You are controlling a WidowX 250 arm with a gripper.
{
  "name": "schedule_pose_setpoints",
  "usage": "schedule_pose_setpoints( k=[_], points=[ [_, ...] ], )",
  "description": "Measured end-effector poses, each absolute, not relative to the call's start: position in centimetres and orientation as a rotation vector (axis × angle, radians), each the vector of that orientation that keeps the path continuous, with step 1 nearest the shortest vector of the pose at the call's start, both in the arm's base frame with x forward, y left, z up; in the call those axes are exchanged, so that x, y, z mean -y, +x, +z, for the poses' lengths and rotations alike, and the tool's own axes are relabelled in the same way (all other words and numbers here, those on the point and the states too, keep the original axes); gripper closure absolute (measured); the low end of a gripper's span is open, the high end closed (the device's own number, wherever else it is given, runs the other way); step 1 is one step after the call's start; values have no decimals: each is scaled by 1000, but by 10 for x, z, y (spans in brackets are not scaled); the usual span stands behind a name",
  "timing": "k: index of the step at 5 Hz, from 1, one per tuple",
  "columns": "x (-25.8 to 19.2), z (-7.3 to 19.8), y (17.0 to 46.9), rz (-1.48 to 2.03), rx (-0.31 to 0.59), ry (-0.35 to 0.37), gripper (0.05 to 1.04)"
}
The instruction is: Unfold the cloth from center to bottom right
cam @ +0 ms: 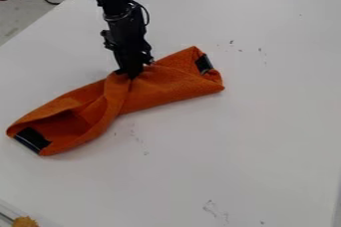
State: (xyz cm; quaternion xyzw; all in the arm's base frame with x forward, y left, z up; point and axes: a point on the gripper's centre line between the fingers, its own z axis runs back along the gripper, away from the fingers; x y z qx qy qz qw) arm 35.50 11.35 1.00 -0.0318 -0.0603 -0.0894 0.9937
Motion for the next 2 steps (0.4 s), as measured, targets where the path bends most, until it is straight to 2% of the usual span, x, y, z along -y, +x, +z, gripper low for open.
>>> schedule_pose_setpoints(
  k=[2],
  points=[
    [-109, 16, 358, -188, 125, -40, 997]
  ],
)
